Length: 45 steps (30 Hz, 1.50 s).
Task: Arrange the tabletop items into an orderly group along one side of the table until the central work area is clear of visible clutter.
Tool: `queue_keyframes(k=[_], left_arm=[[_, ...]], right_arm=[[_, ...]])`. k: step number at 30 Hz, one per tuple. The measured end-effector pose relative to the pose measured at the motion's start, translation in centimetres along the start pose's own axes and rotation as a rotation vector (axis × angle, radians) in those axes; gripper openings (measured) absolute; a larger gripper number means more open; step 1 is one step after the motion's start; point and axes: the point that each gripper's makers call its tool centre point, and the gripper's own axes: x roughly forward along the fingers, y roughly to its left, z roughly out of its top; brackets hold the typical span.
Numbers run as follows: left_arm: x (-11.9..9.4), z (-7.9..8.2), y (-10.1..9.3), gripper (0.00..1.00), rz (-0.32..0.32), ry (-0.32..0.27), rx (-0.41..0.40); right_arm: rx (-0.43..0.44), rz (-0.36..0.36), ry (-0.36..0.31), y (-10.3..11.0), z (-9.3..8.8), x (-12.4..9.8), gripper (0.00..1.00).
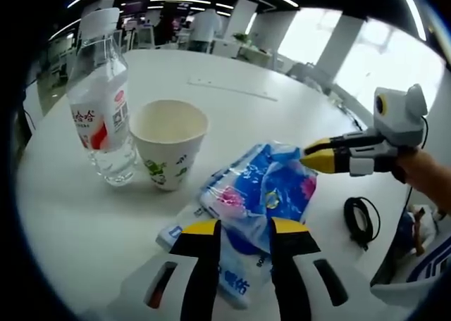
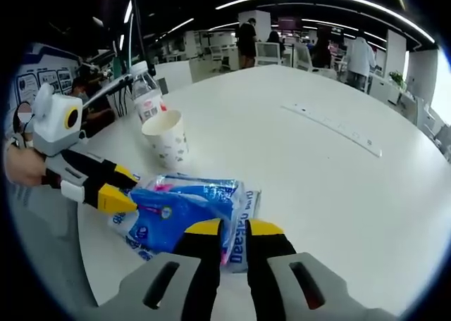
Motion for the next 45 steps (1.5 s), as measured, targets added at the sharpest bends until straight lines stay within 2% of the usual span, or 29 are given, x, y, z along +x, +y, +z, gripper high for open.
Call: queue_keyframes(k=[13, 36, 45], left_arm=[[0.0, -0.1, 0.1, 0.14, -0.008, 0.002, -0.001], [0.0, -0.1, 0.2, 0.09, -0.012, 0.003, 0.014], [-0.1, 0.0, 0.1, 0.03, -0.010, 0.009, 0.029]], right_arm=[[0.012, 0.006, 0.010, 0.3, -0.3, 0.4, 0.08], [0.046, 0.018, 0.003, 0.8, -0.6, 0.3, 0.01], [0.053, 0.020, 0.008, 1.0, -0.9, 0.2, 0.00]])
